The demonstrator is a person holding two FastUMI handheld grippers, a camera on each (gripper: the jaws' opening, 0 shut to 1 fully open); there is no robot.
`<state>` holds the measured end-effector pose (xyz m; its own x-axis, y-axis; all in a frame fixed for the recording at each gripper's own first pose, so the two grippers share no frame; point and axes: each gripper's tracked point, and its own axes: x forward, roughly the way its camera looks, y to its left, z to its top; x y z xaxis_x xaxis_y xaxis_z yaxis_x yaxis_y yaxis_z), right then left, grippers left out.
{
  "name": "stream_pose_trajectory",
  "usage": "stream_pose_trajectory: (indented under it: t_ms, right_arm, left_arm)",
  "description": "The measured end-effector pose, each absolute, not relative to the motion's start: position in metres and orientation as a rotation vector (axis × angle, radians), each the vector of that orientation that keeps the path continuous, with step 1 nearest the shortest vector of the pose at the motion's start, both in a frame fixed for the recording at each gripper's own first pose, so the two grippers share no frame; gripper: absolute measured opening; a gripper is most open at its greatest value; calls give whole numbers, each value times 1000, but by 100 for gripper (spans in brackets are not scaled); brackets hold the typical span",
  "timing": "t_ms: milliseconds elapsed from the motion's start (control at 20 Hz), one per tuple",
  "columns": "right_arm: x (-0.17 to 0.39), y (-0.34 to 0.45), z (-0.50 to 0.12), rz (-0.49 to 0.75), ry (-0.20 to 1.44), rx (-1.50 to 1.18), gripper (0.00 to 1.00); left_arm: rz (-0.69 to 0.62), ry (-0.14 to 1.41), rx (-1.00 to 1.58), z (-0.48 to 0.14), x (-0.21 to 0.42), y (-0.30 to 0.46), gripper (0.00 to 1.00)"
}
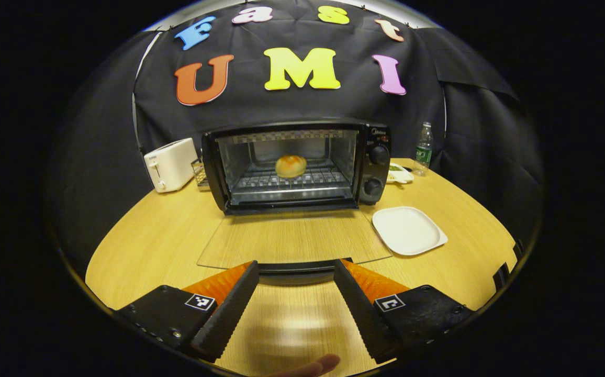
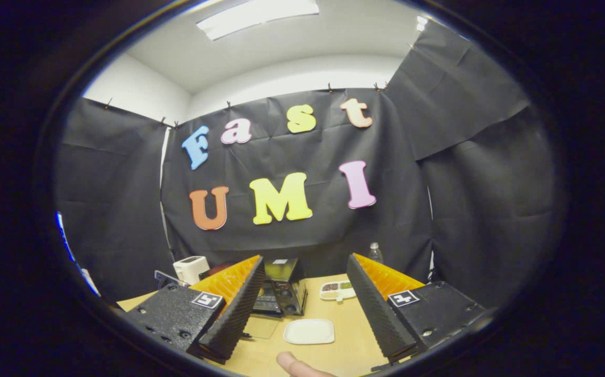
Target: Open the electric oven with the left hand, put the food in, and close the electric oven.
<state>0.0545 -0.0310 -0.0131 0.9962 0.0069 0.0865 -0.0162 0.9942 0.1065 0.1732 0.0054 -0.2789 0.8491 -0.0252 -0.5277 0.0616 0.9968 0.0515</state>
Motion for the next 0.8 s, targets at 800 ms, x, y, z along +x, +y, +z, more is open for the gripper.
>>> stream_pose_trajectory:
  t_ms: [800]
  right_arm:
    - [43, -80, -47, -23, -25, 150, 96]
  left_arm:
    - [-22, 672, 29, -315, 190, 5, 100]
